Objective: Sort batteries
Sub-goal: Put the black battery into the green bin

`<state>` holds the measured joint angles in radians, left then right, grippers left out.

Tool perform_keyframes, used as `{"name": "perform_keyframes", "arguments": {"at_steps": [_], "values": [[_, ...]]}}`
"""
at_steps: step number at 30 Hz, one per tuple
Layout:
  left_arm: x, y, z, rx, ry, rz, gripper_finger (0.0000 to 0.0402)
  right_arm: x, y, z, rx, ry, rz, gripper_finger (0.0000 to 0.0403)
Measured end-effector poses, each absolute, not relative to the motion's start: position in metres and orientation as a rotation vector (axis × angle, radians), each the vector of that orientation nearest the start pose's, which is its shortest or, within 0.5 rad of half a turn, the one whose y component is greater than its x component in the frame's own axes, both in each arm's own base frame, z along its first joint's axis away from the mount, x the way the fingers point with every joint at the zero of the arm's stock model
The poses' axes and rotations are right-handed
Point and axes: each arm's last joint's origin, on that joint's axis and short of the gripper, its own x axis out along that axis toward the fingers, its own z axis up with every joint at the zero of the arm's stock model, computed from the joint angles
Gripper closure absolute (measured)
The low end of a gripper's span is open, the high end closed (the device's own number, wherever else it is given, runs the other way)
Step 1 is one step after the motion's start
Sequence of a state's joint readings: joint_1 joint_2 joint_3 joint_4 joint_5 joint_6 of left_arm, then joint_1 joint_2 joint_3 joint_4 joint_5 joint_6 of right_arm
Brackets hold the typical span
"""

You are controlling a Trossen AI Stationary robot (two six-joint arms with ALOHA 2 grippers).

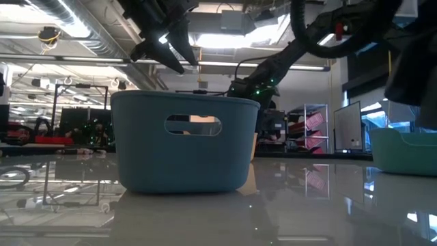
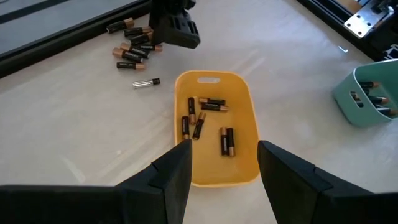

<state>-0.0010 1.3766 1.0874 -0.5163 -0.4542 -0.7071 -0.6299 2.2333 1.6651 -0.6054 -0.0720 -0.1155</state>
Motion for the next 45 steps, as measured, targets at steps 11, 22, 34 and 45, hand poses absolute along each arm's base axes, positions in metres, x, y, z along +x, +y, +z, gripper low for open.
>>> {"name": "perform_keyframes", "arguments": {"at_steps": [11,22,34,45], "values": [[0.285,0.012,0.282,-0.466,0.609,0.68,0.0229,0.367,-0.262,0.164,0.255,1.132,-0.359,0.0224],[0.284,0.012,0.281,-0.46,0.626,0.684,0.0229,0.385,-0.254,0.167,0.095,1.044,-0.283,0.0224],[0.284,0.012,0.281,-0.471,0.621,0.688,0.0229,0.382,-0.266,0.151,0.138,1.046,-0.281,0.025],[0.284,0.012,0.281,-0.485,0.616,0.692,0.0229,0.367,-0.276,0.14,0.265,1.113,-0.259,0.0252]]}}
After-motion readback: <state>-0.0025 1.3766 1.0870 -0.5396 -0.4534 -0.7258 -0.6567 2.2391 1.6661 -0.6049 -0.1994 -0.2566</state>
